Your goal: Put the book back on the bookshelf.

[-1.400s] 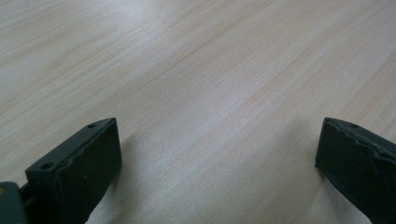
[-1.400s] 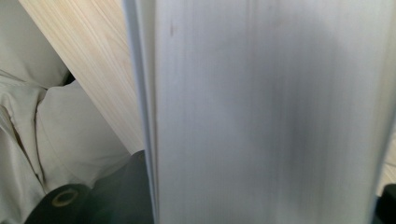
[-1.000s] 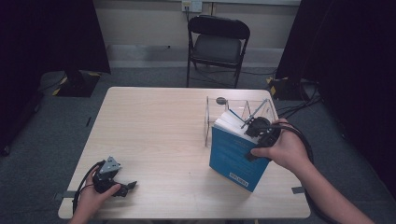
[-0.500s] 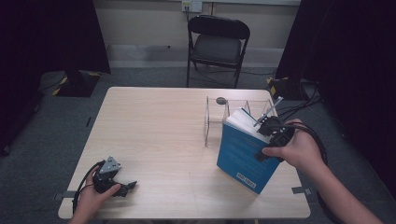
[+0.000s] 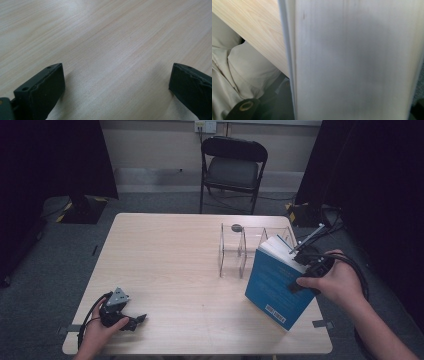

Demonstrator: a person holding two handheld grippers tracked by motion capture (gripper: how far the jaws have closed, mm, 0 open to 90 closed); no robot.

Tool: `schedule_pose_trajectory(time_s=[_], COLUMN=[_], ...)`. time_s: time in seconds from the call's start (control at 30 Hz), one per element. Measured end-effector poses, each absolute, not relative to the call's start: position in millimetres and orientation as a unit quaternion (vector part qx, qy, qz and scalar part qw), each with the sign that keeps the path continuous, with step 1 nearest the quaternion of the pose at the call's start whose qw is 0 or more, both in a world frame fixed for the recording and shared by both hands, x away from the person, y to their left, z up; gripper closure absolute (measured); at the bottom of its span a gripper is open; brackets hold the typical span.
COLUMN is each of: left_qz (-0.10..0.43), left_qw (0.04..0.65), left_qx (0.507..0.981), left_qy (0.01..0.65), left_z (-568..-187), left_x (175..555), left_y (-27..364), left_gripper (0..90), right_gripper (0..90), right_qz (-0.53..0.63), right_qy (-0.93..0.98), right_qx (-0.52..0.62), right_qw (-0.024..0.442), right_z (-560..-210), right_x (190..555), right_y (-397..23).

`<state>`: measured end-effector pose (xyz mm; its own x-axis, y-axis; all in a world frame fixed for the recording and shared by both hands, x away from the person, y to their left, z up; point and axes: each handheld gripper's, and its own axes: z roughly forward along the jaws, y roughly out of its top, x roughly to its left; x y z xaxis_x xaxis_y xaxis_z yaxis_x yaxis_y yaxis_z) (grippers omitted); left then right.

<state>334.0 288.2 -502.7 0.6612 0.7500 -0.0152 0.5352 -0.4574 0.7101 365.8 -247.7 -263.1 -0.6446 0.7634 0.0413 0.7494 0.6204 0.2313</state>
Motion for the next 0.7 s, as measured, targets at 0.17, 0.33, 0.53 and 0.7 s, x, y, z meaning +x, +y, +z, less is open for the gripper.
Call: schedule_pose_trajectory(time_s=[0.17,0.33,0.53,0.7], left_qz=[0.152,0.152,0.152,0.152], left_qw=[0.354,0.353,0.354,0.353], left_qx=[0.840,0.840,0.840,0.840], left_qy=[0.383,0.383,0.382,0.382], left_z=[-503,-503,-503,-503], left_x=[334,334,334,334], left_y=[288,288,288,288], left_gripper=[0.0,0.0,0.0,0.0], right_gripper=[61.6,61.5,61.6,61.6], right_qz=[0.110,0.103,0.102,0.104], right_qy=[0.891,0.885,0.875,0.871], right_qx=[0.438,0.451,0.470,0.477], right_qw=[0.041,0.046,0.055,0.060], right_z=[-261,-260,-261,-262], right_x=[366,367,369,371], right_y=[-259,-270,-281,-287])
